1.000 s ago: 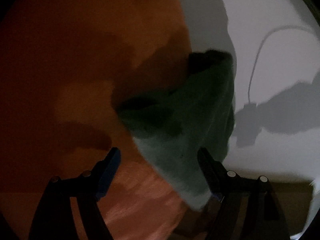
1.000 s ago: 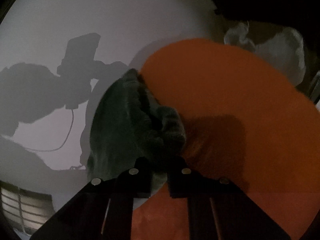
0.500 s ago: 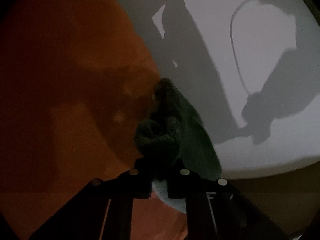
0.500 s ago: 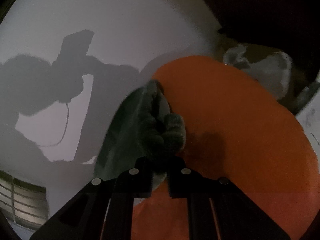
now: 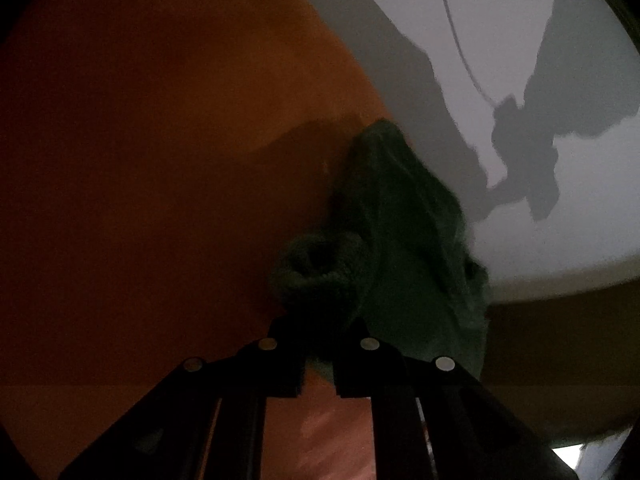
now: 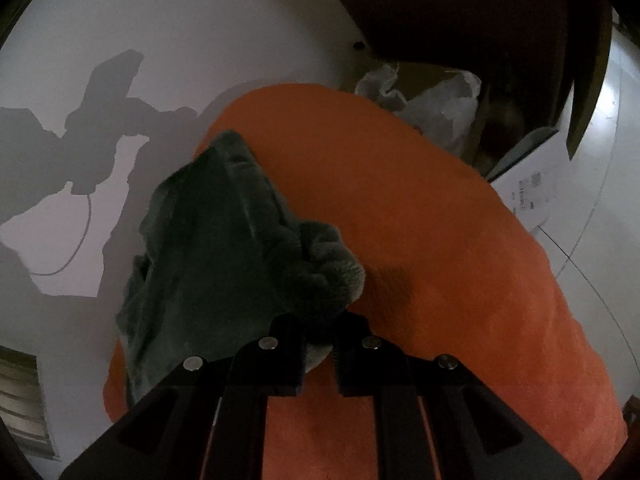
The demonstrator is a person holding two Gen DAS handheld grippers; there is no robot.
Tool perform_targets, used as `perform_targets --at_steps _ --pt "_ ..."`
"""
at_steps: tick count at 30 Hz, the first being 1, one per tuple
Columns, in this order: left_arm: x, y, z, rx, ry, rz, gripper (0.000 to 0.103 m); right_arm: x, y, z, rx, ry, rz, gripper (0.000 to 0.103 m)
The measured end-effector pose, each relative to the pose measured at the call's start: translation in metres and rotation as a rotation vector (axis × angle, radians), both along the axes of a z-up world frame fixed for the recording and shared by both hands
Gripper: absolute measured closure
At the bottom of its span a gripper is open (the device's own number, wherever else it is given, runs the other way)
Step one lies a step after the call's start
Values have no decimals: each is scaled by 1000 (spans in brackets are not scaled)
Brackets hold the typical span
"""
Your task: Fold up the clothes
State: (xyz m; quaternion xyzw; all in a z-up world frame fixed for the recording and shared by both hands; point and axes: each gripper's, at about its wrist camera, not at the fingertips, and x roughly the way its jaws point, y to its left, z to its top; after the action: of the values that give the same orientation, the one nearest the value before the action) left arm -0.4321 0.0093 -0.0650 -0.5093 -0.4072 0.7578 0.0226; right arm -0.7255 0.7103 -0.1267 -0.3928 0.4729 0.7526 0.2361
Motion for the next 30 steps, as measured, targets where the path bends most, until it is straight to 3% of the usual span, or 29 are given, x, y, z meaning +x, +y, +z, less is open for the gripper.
perform_targets --at_steps 2,4,8,11,14,17,19,22,23,24,26,28,30 --pt "6 -8 -9 -11 -48 -38 91 1 7 -16 -67 -27 15 93" --pt "13 -12 -10 13 -33 -45 91 7 12 -13 -85 1 12 94" --pt "26 -15 10 -15 46 -74 92 19 -5 25 41 11 63 95" --pt "39 -19 2 10 30 -65 92 42 -8 26 4 -7 25 95" --pt "50 -29 -11 16 -46 -76 91 55 -7 5 -26 -57 25 95" --pt "46 -32 -23 9 -178 -137 80 56 3 -25 -125 -158 66 84" --pt "42 -43 -14 -43 -213 -138 80 59 16 -33 -168 -215 67 77" --pt "36 -73 36 -221 -135 -97 78 55 38 7 47 -233 71 65" --pt "30 -81 52 -252 -95 -93 75 49 45 21 117 -218 84 56" --pt "21 -87 65 -271 -58 -96 70 37 51 32 153 -173 112 52" --pt "-10 -98 88 -298 22 -122 39 -2 60 47 169 -72 203 50" --pt "-61 -92 90 -281 82 -179 34 -57 65 49 163 4 328 41" --pt "-116 -77 82 -279 116 -250 33 -116 63 41 223 -12 441 24"
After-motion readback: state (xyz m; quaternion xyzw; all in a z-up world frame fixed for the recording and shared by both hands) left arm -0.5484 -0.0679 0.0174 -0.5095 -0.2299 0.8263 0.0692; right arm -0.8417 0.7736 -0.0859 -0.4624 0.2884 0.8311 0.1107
